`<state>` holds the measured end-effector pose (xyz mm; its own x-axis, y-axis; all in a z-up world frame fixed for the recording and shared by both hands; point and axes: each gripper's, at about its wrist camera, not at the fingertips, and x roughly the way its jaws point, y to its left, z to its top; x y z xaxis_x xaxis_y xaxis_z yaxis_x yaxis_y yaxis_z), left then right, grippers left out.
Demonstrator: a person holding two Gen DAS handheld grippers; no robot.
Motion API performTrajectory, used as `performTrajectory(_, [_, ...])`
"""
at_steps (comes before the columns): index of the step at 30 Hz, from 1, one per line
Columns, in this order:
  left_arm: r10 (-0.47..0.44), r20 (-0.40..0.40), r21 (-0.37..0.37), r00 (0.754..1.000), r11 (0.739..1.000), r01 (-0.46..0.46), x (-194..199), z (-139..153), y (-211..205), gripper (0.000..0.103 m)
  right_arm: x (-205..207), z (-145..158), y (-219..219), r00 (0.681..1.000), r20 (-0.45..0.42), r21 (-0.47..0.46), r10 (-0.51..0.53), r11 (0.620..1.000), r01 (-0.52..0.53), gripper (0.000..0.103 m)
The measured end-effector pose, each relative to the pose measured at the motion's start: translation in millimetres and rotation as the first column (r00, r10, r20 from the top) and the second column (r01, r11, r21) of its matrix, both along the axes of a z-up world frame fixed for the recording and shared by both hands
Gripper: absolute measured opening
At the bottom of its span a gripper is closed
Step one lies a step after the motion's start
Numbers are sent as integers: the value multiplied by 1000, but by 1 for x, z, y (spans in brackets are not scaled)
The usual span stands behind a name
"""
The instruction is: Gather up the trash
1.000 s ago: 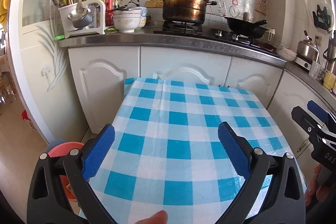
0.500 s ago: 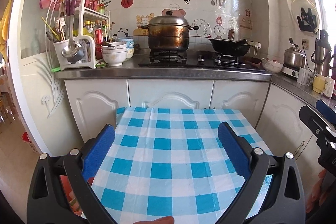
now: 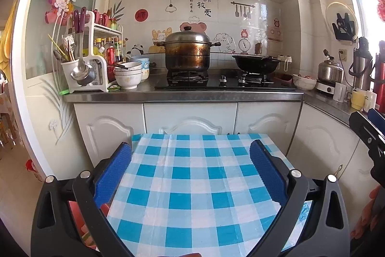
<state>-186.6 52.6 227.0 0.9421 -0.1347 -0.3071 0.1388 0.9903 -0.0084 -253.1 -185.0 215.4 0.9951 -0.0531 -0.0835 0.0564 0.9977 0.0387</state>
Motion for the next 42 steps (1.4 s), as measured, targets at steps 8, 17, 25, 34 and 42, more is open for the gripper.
performTrajectory(8, [-25, 2, 14, 1000, 1000, 25, -9, 0, -9, 99, -12, 5, -9, 999, 15, 7, -33, 999, 33, 98])
performTrajectory(17, [-42, -7, 17, 999, 999, 43, -13, -3, -11, 99, -20, 7, -13, 998, 30, 10, -63, 998, 63, 98])
performTrajectory(25, [-61, -8, 18, 998, 998, 61, -14, -4, -15, 99, -26, 9, -14, 995, 41, 1, -88, 996, 88, 98])
performTrajectory(34, [-67, -6, 8, 998, 998, 67, -14, -4, -15, 99, -28, 10, -15, 994, 41, 2, -100, 995, 100, 98])
performTrajectory(42, [-66, -9, 4, 998, 998, 66, -14, -5, -15, 99, -26, 6, -16, 994, 32, -8, -100, 995, 100, 98])
